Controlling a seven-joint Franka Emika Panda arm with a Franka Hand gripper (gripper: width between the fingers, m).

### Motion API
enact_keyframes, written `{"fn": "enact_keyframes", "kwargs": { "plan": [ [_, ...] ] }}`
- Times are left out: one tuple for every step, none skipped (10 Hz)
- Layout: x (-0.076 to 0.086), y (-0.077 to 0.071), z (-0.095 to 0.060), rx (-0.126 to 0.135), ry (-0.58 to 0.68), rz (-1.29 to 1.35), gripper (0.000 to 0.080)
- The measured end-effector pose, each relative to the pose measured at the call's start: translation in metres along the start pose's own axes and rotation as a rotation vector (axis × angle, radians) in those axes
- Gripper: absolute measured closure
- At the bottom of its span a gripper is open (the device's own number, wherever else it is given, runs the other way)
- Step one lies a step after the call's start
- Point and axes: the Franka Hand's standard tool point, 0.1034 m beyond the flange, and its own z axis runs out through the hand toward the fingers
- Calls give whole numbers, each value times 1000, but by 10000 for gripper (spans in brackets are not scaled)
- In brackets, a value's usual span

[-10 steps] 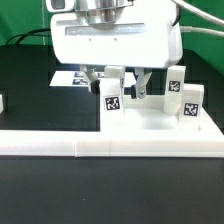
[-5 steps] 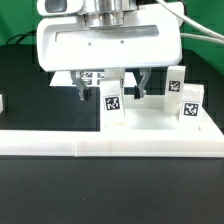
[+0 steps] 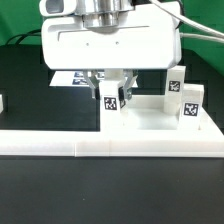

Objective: Assemble square table

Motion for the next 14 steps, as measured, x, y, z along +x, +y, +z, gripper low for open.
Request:
{"fn": "enact_keyframes", "kwargs": {
  "plan": [
    [0,0,0,0,0,36,511],
    [0,1,1,1,-1,133,511],
    [0,3,1,-1,-5,344,511],
    [-1,4,1,-5,-6,521,511],
    [-2,5,1,5,-13,653,511],
    [-5,2,1,7,-22,819,509],
    [-7,-2,2,15,-32,967,509],
    [-10,-8,2,21,-42,1112,509],
    [-10,-14,2,15,-51,1265,509],
    [-9,-10,3,11,-49,1258,509],
    [-9,-11,3,11,-49,1243,439],
    [-10,-11,3,11,-49,1222,439],
    [-10,-10,4,9,-43,1141,304],
    [-12,-8,9,5,-40,956,176]
  ]
}}
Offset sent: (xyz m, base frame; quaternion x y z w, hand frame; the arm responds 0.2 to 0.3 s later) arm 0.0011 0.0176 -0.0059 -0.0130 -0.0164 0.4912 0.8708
